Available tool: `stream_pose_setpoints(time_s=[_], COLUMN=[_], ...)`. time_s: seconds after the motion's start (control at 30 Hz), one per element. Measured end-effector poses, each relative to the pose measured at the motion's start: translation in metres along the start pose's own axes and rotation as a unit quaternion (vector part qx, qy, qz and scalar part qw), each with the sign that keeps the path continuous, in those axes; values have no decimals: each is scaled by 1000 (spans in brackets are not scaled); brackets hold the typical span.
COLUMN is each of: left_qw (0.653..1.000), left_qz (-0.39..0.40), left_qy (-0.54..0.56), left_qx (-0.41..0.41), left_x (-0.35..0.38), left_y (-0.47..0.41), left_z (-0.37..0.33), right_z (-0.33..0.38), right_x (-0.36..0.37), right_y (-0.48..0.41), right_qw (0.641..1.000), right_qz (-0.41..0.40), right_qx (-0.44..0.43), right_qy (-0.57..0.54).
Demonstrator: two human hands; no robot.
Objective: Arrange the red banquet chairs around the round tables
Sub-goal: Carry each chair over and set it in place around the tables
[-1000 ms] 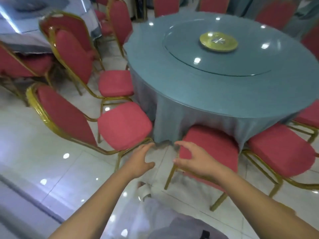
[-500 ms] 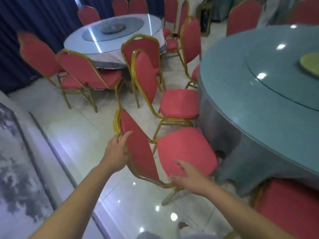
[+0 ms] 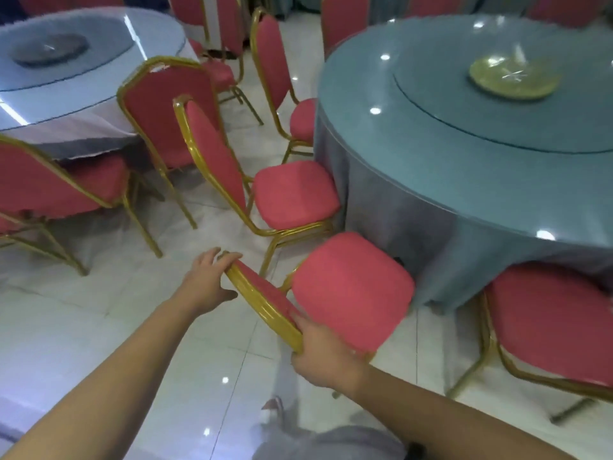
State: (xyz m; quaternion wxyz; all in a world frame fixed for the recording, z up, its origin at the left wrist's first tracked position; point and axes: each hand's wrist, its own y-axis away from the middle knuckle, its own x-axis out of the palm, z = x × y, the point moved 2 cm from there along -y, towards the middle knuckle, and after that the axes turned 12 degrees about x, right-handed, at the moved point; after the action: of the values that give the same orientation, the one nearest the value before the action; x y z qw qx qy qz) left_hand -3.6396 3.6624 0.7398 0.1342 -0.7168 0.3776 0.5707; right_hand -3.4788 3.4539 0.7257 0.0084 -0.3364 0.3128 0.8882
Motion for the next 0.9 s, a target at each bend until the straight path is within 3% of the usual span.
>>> stream_pose_setpoints(time_s=[0.27,0.57,0.9], left_qw=[967,955,938], left_qz=[86,103,142], left_qy=[-25,21,15], left_qx=[238,279,315], left_x=[20,45,36], left_y=[-23,-30,-105], left_z=[-26,-109,-168], right_z=[-27,-89,-125], right_x=[1,-40,-95], right_y=[56,90,66], right_qw=[988,952,938], right_qz=[-88,-150,-148], right_qx=[117,266,307], right_qy=[-58,-5,-57])
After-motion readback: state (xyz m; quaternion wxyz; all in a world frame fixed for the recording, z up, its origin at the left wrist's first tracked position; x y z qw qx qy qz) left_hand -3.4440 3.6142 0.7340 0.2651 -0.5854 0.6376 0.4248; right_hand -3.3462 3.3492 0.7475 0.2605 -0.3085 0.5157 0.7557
